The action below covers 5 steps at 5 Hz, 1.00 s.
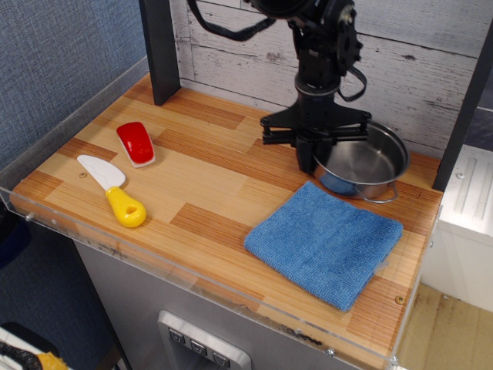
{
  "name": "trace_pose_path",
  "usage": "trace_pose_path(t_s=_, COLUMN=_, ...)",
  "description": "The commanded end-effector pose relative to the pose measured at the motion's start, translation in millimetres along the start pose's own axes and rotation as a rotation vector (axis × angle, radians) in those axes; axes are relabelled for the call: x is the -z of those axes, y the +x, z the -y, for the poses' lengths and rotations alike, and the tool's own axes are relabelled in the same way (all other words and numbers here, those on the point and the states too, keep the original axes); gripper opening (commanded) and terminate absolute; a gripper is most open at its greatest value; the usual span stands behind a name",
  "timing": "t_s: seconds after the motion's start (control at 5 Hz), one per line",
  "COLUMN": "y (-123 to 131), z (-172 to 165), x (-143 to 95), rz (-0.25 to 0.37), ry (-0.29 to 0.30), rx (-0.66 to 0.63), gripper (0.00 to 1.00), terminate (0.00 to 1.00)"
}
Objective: Move the steel pan near the knife.
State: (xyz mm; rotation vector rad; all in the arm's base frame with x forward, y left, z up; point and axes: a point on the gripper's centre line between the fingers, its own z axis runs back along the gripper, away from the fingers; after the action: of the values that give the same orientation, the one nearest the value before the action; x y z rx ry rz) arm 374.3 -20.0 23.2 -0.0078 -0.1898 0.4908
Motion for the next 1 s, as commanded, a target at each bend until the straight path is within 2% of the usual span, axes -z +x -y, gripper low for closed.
trace_pose_path(t_s=0.0, y=7.6, z=-11.3, x=-54.8, rz=0.066, ry=-0.085, rx=0.008, gripper=0.0, terminate=0.0)
trace_pose_path(t_s=0.2, y=5.6, z=-32.7, x=-73.3, rz=0.07, ry=-0.103, rx=-0.013, gripper=0.0, terminate=0.0)
trace_pose_path(t_s=0.4, y=4.2, z=-63.4, x=-86.6, rz=0.085, ry=-0.094, rx=-0.042, gripper=0.0, terminate=0.0)
trace_pose_path(t_s=0.8, y=18.5, z=-132.8, x=-85.3, rz=0.104, ry=-0.045, rx=-0.137, gripper=0.0, terminate=0.0)
